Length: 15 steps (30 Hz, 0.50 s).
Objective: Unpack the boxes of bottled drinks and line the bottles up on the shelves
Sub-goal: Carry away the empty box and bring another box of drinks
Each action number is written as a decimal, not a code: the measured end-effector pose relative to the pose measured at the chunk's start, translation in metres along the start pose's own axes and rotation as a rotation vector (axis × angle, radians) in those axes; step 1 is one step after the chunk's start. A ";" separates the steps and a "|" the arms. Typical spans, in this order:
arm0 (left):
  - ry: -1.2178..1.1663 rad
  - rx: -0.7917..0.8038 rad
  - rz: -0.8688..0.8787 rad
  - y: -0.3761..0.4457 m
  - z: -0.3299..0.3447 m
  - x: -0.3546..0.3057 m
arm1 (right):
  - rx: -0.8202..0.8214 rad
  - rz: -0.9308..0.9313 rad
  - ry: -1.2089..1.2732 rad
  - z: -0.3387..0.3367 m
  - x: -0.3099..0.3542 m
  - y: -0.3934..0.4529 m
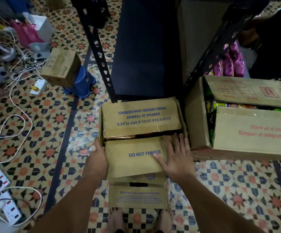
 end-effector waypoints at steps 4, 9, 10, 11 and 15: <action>0.017 0.028 -0.023 -0.013 -0.003 0.019 | -0.020 0.047 0.083 0.014 0.009 -0.030; 0.042 0.084 0.028 -0.014 -0.007 0.028 | -0.058 0.124 0.110 0.028 0.015 -0.060; 0.033 0.089 0.038 -0.013 -0.007 0.027 | -0.056 0.139 0.103 0.029 0.015 -0.063; 0.022 0.090 0.045 -0.013 -0.008 0.026 | -0.051 0.148 0.096 0.030 0.015 -0.064; 0.015 0.031 0.088 -0.012 -0.012 0.018 | -0.134 0.140 0.194 0.014 0.012 -0.055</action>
Point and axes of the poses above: each hand's wrist, its own y-axis towards the middle knuckle, its own z-axis out of the palm, x = y × z, the point moved 9 cm from there along y, towards the middle knuckle, and after that the axes turned 13 degrees about z, right-handed, at the moved point
